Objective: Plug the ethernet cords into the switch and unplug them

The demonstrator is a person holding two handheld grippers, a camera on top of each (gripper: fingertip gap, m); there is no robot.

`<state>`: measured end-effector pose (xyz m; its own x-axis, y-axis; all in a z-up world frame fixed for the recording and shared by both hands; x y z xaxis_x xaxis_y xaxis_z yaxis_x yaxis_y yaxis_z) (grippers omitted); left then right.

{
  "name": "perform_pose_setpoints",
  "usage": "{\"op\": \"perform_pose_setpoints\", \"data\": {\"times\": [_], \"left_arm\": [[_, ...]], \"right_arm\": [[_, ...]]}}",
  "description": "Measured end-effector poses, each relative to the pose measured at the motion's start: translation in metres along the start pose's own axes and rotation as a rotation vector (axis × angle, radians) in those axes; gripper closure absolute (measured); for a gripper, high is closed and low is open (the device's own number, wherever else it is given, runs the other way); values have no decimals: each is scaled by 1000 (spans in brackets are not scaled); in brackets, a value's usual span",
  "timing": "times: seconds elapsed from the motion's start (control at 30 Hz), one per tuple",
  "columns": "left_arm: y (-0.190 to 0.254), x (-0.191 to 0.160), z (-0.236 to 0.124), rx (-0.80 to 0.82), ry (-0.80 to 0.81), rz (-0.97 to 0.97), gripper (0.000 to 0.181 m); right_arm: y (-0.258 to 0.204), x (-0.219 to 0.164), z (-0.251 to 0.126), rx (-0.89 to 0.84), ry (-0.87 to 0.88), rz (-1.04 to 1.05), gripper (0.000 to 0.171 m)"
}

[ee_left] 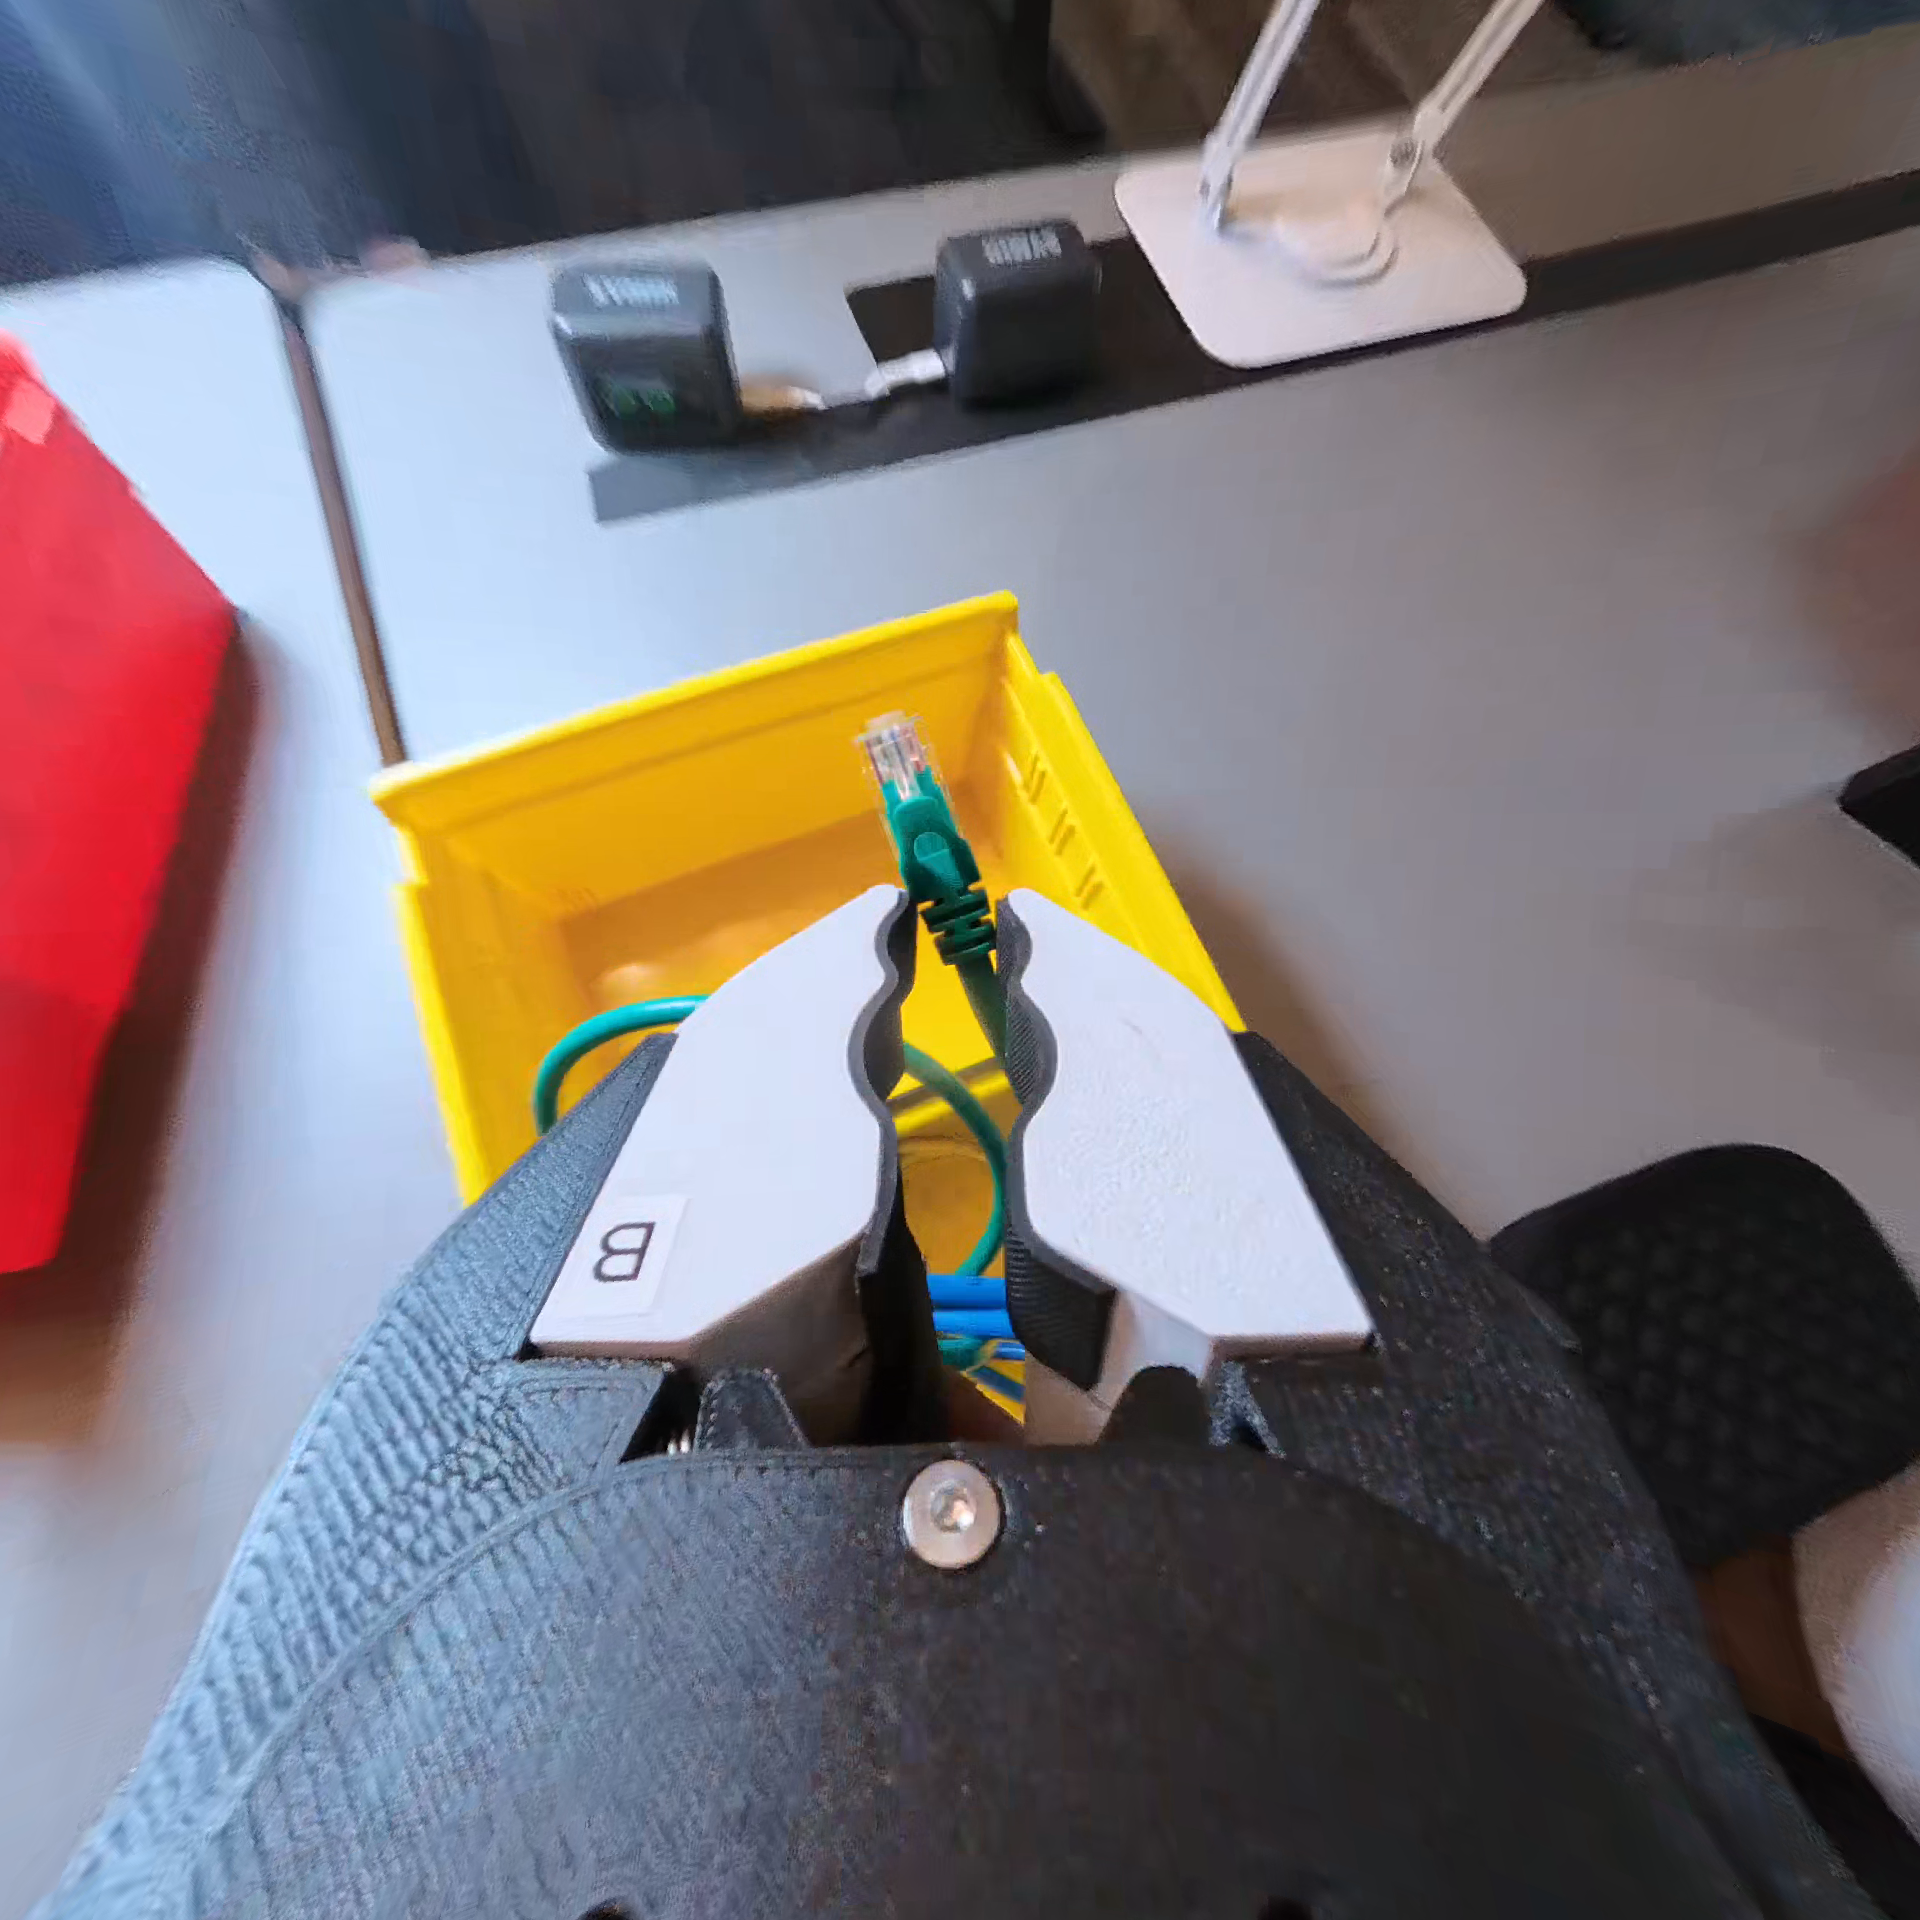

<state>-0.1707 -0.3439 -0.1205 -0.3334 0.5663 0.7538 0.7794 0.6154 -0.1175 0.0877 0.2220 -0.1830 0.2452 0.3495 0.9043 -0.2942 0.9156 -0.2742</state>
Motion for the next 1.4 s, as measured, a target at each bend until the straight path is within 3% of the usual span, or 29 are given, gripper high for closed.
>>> {"op": "perform_pose_setpoints", "data": {"times": [0.1,0.17,0.3,0.4,0.47,0.63,0.87,0.9,0.97,1.33,1.4], "left_arm": [[11,-13,31,-75,-78,3,165],[15,-14,39,-57,-73,31,148],[24,5,17,78,84,93,127],[49,5,-7,185,123,193,122],[70,-8,-10,199,66,363,121],[84,-55,7,153,-301,753,121],[70,-61,39,150,-482,1085,126],[64,-63,44,166,-539,1125,133],[55,-62,47,207,-598,1184,162],[24,-16,-40,397,-374,938,174],[27,-9,-53,427,-276,890,174]], "right_arm": [[1,-1,0,-5,-4,-5,83],[1,-1,0,-6,-6,-4,83],[2,-2,1,-7,-7,-2,83],[2,-3,1,-6,-14,-4,82],[1,-4,1,-3,-17,-11,82],[-2,-4,2,19,-15,-7,82],[-4,-4,3,22,-16,-22,82],[-3,-4,3,21,-16,-21,82],[-2,-4,2,16,-14,-17,82],[-1,-2,-1,7,-8,-15,84],[-1,-2,0,9,-7,-17,84]]}}
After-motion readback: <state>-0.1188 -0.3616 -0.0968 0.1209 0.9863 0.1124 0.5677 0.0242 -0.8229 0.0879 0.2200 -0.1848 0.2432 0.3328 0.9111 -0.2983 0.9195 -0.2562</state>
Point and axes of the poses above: each gripper's, where its closed fingertips meet, z out along the fingers, x out of its top, y = z × x across the jaws, the point moved 6 cm from there along -z, back along the fingers, and after that the axes turned 15 degrees about z, right-handed, at the moved point
